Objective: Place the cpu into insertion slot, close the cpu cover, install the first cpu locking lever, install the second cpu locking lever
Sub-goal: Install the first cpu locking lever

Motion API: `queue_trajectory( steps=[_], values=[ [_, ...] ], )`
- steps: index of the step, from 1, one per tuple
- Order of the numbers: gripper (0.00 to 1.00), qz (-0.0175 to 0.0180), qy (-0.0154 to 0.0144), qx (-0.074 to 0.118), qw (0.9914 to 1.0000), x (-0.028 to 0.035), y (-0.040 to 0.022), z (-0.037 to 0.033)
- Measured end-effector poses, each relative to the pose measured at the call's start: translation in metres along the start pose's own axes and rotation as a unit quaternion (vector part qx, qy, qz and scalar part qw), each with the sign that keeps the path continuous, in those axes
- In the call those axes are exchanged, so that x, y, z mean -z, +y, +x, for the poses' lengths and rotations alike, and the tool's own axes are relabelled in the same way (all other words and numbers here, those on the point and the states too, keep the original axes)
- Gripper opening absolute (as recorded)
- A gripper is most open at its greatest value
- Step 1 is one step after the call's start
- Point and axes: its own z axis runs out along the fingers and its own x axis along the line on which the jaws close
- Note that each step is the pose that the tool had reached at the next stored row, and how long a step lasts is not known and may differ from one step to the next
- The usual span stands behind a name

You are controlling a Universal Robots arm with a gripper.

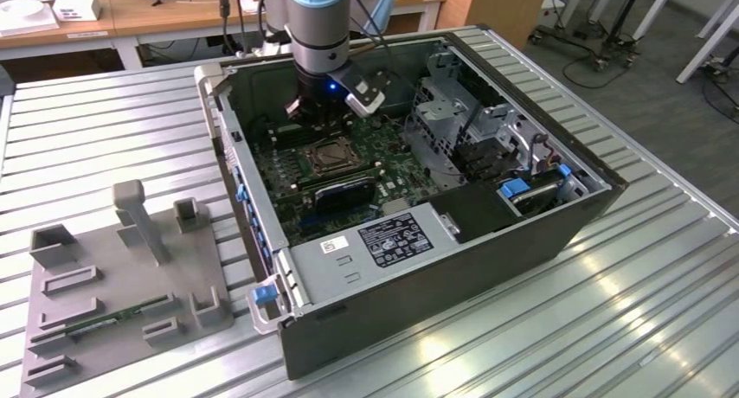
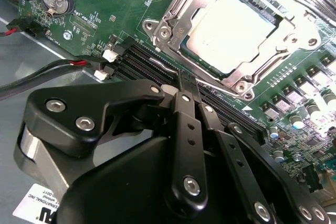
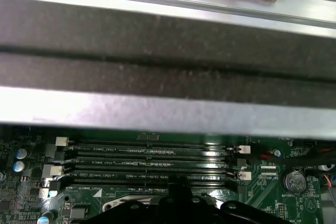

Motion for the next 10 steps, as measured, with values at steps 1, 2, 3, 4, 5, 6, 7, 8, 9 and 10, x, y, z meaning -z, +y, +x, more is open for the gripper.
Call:
queue_trajectory(
  steps=[1,2,3,4,5,6,7,8,9,10],
  values=[
    [0.11,0.0000,0.0000,0.000,1.00000,0.0001,-0.0006,0.0000],
    [0.11,0.0000,0.0000,0.000,1.00000,0.0002,-0.0014,0.0000],
    [0.11,0.0000,0.0000,0.000,1.00000,0.0004,-0.0022,0.0001],
    [0.11,0.0000,0.0000,0.000,1.00000,0.0004,-0.0028,0.0001],
    [0.11,0.0000,0.0000,0.000,1.00000,0.0005,-0.0031,0.0002],
    [0.11,0.0000,0.0000,0.000,1.00000,0.0005,-0.0031,0.0002],
    [0.11,0.0000,0.0000,0.000,1.00000,0.0005,-0.0031,0.0001],
    [0.11,0.0000,0.0000,0.000,1.00000,0.0005,-0.0031,0.0001],
    [0.11,0.0000,0.0000,0.000,1.00000,0.0005,-0.0032,0.0001],
    [0.11,0.0000,0.0000,0.000,1.00000,0.0005,-0.0032,0.0001]
  ],
)
